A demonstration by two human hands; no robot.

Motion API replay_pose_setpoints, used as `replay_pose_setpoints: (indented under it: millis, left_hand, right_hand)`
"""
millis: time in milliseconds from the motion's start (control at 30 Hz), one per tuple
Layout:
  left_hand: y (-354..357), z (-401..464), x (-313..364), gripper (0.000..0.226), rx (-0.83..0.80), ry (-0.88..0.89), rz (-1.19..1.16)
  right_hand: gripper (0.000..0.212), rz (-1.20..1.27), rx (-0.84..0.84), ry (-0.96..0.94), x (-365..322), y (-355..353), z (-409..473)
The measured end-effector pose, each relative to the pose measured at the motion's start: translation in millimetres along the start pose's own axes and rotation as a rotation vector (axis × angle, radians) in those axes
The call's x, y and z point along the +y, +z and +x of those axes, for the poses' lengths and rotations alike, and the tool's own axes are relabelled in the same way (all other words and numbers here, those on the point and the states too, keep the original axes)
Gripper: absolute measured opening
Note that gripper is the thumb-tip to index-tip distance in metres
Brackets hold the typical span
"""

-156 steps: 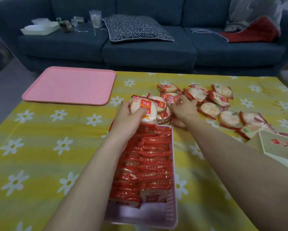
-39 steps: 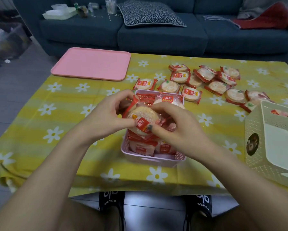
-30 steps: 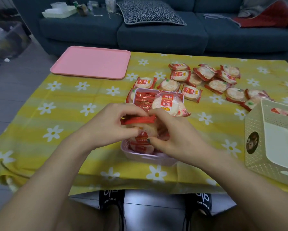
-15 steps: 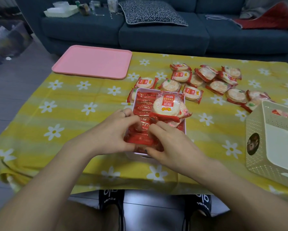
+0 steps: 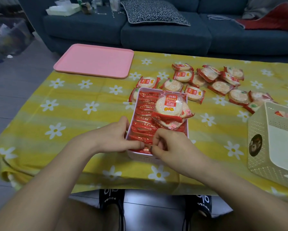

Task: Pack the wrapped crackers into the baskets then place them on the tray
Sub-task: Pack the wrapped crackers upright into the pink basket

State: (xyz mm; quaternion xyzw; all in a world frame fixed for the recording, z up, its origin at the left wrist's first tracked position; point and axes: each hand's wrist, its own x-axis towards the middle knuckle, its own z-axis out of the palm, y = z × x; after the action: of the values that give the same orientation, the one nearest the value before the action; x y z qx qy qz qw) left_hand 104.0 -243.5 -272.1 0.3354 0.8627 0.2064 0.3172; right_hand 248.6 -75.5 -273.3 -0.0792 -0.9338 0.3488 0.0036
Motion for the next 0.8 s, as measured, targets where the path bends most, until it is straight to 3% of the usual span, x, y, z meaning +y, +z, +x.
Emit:
replay_pose_setpoints:
  millis: [200,333,500,800]
  left_hand:
    - [2,2,5,0.044,-0.026,0.015,0.048]
    - [0,2,7,0.040,-0.040,0.039,0.039]
    - [1,4,4,0.055,-0.049,0.029,0.029]
    - [2,4,13,0.057,0.016,0.046,0.051]
  right_hand:
    - [0.019,-0.191,-0.044,0.042,0,-1,-5]
    - [0.017,-0.091,-0.107,0.169,-4,-1,-2]
    - [0.032,0.024,-0.156,0.268,-2,1,7]
    - [0.017,0.093,-0.120,0.301,-3,2,7]
